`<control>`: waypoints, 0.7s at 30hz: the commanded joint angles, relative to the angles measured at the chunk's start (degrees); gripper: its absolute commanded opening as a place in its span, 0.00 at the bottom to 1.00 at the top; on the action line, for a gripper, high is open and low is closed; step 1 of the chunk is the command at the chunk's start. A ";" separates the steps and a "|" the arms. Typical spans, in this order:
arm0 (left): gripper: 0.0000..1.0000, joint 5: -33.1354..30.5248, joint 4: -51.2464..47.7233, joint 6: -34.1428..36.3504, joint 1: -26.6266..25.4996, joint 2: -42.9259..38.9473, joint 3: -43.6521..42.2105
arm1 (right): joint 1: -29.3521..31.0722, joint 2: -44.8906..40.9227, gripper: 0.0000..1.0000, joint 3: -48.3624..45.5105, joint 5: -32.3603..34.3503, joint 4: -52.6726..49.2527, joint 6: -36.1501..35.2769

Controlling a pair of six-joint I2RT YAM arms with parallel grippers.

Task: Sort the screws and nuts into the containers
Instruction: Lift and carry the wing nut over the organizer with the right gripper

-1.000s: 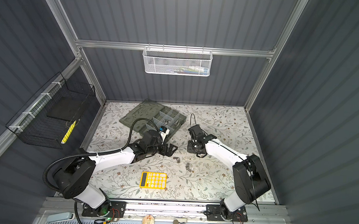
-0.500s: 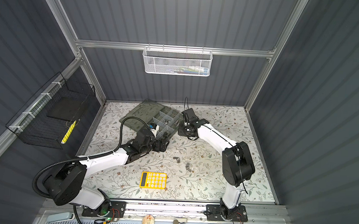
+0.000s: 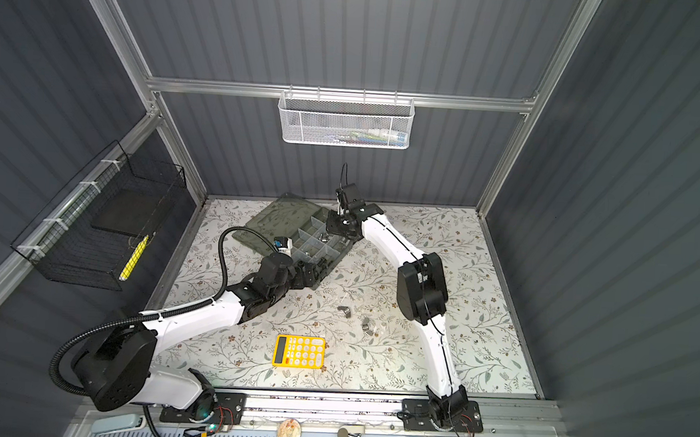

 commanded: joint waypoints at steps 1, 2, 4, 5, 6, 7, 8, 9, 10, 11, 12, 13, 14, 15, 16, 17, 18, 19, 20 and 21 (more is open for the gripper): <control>1.00 -6.15 -4.85 -3.62 0.50 0.29 1.94 | -0.36 4.82 0.13 7.65 -2.97 -4.01 1.99; 1.00 -6.57 -5.54 -3.67 0.56 0.69 2.42 | -0.40 6.32 0.13 9.63 -3.59 -3.97 2.55; 1.00 -7.64 -6.92 -3.73 0.56 1.34 3.33 | -0.66 8.57 0.14 12.25 -4.79 -3.60 3.81; 1.00 -8.19 -7.36 -3.90 0.57 1.53 3.49 | -0.79 9.77 0.14 13.12 -5.17 -3.17 4.41; 1.00 -8.45 -7.44 -4.17 0.65 1.70 3.45 | -0.92 10.46 0.14 13.54 -5.64 -2.71 5.04; 1.00 -8.41 -7.33 -4.39 0.81 1.59 3.31 | -1.06 11.11 0.14 13.57 -6.31 -1.85 5.76; 1.00 -8.27 -7.00 -4.63 0.97 1.62 3.07 | -1.16 11.69 0.14 13.57 -6.96 -1.15 6.52; 1.00 -7.98 -6.91 -4.74 1.10 1.75 3.06 | -1.21 12.13 0.14 13.57 -7.38 -0.68 7.05; 1.00 -7.55 -6.97 -4.83 1.34 1.91 3.12 | -1.36 12.70 0.14 13.57 -7.71 -0.36 7.45; 1.00 -7.09 -6.99 -5.04 1.51 2.12 3.14 | -1.34 13.16 0.14 13.61 -7.97 -0.21 7.65; 1.00 -6.67 -7.04 -5.30 1.75 2.28 3.14 | -1.31 13.43 0.14 13.57 -7.98 -0.19 7.74; 1.00 -5.95 -6.95 -5.48 2.04 2.56 3.14 | -1.37 13.70 0.14 13.57 -7.98 -0.19 7.73; 1.00 -5.23 -6.87 -5.62 2.27 2.84 3.19 | -1.29 13.91 0.15 13.58 -7.96 -0.27 7.69; 1.00 -4.69 -6.97 -5.80 2.48 3.16 3.26 | -1.29 14.14 0.15 13.57 -7.97 -0.20 7.66; 1.00 -4.19 -6.97 -6.13 2.74 3.44 3.26 | -1.37 14.40 0.15 13.57 -7.97 -0.18 7.73; 1.00 -3.48 -6.77 -6.45 3.06 3.69 3.23 | -1.32 14.61 0.15 13.57 -7.95 -0.19 7.73; 1.00 -3.00 -6.78 -6.53 3.31 3.97 3.28 | -1.36 14.78 0.15 13.55 -7.93 -0.14 7.78; 1.00 -2.56 -6.83 -6.50 3.47 4.37 3.48 | -1.36 14.96 0.16 13.48 -7.97 -0.34 7.81; 1.00 -2.25 -6.94 -6.53 3.55 4.73 3.75 | -1.37 15.06 0.17 13.48 -7.98 -0.35 7.74; 1.00 -1.88 -7.01 -6.59 3.64 5.16 3.87 | -1.42 15.22 0.18 13.33 -7.83 -0.35 7.82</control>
